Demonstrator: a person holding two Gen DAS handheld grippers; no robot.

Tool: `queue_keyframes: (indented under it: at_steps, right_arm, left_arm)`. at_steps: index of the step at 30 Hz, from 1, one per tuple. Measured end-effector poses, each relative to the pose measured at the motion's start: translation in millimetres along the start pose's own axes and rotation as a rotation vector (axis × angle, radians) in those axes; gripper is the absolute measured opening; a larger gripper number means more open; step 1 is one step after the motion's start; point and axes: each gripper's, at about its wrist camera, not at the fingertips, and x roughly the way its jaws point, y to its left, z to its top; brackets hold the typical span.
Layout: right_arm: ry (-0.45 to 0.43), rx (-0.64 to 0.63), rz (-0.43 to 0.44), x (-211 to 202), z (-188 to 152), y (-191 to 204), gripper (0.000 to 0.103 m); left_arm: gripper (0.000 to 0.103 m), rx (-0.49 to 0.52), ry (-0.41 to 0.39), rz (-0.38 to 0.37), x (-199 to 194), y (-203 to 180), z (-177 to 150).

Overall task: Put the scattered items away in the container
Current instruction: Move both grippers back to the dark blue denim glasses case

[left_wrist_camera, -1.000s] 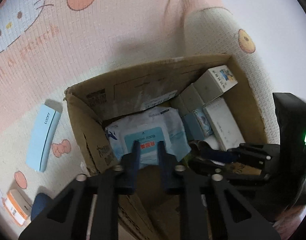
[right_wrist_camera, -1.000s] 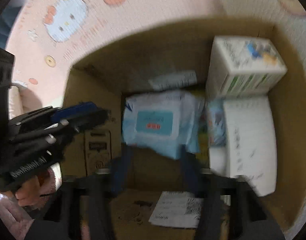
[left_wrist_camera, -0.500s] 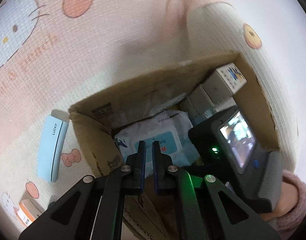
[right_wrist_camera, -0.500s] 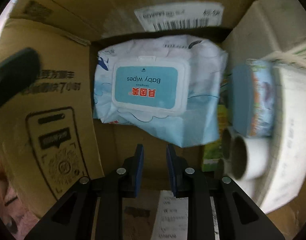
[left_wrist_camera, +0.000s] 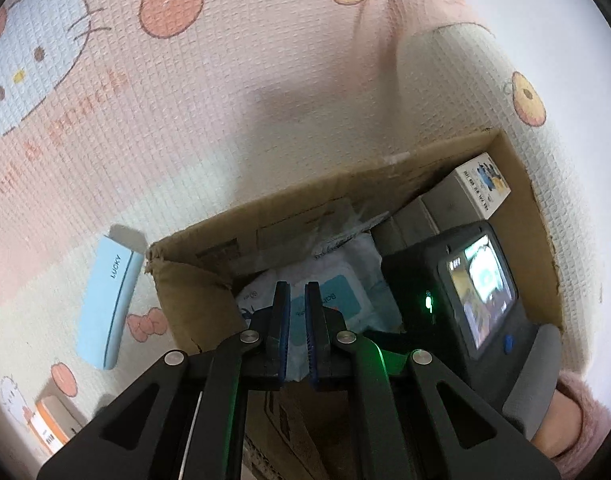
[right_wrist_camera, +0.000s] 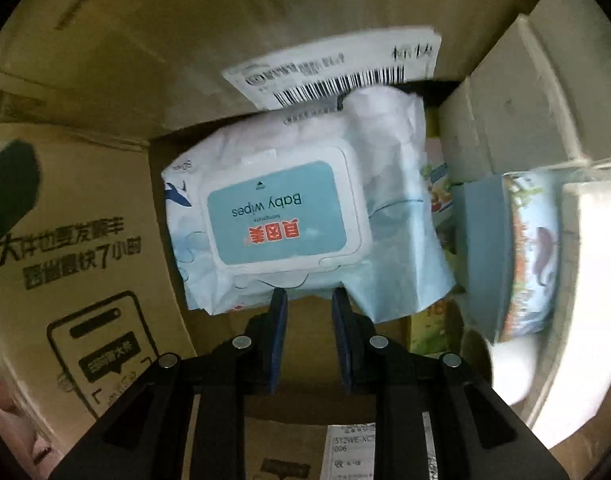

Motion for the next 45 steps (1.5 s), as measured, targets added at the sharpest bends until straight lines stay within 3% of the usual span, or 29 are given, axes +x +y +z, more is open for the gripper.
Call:
queue_keyframes:
  at_steps: [2, 6, 10, 12, 16, 31, 39, 45]
  right_arm:
    - [-0.020, -0.004, -0.015, -7, -10, -1, 0.020]
    - [-0.094, 0.011, -0.011, -32, -31, -5, 0.024]
    - [-0.226, 0.009, -0.073, -70, -58, -5, 0.058]
    - [-0.300, 0.000, -0.106, -92, -73, -3, 0.062]
    - [-0.398, 0.008, -0.137, -125, -84, -8, 0.070]
    - [-0.530, -0.040, -0.324, -147, -144, 95, 0.071]
    - [-0.589, -0.128, -0.218, -136, -145, 149, 0.071]
    - [-0.604, -0.243, -0.197, -114, -131, 190, 0.071]
  left_arm:
    - [0.011, -0.001, 0.000, -0.004, -1, 0, -1]
    - [0.028, 0.010, -0.043, -0.008, -15, 0, -10]
    - [0.038, 0.006, -0.096, -0.038, -37, 2, -22]
    - [0.048, 0.011, -0.129, -0.042, -48, 4, -28]
    - [0.054, 0.020, -0.178, -0.059, -65, 10, -38]
    - [0.057, 0.041, -0.253, -0.120, -115, 68, -99]
    - [0.057, 0.061, -0.358, -0.082, -144, 140, -144]
    - [0.057, -0.062, -0.391, -0.073, -154, 202, -172]
